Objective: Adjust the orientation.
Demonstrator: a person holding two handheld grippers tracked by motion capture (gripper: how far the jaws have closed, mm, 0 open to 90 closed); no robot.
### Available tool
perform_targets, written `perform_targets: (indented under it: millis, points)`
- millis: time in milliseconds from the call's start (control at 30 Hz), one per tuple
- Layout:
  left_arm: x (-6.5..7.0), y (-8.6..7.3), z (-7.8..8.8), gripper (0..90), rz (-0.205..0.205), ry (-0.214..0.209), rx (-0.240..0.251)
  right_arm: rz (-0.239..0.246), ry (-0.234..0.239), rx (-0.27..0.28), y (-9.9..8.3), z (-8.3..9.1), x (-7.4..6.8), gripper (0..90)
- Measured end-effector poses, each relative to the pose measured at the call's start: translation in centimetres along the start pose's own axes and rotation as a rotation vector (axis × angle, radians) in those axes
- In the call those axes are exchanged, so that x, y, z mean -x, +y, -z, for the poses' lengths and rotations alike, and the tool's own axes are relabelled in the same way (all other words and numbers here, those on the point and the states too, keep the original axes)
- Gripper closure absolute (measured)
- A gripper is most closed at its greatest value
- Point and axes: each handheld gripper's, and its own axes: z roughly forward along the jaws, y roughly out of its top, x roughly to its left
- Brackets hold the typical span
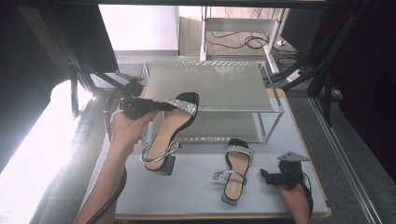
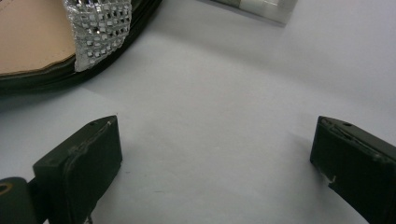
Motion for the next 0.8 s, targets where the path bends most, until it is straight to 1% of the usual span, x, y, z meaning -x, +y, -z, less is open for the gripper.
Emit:
perform_targets:
  millis: [33,67,200,233,267,433,800]
  points:
    - [0.0,0.8,-0.3,72.9,0.010,0.008,0.003,0.000,0.000,0.000,0.0,0.0,0.0,1.8]
    - [0.0,0.8,-0.3,72.9,0.010,0.008,0.003,0.000,0.000,0.000,0.0,0.0,0.0,1.8]
    - [-0.2,2.3,-0.9,72.9,0.027,0.037,-0.006,0.001,0.002,-0.003,0.0,0.0,0.0,1.8]
    - [-0.5,3.1,-1.2,72.9,0.041,0.051,-0.003,0.001,0.002,-0.003,0.0,0.0,0.0,1.8]
    - [-0.5,3.1,-1.2,72.9,0.041,0.051,-0.003,0.001,0.002,-0.003,0.0,0.0,0.0,1.8]
    - [-1.3,5.1,-2.2,72.9,0.079,0.075,0.010,0.000,0.002,-0.002,0.0,0.0,0.0,1.9]
    - [-3.0,9.1,-4.8,72.9,0.128,0.128,0.005,0.000,0.006,-0.002,0.0,0.0,0.1,1.8]
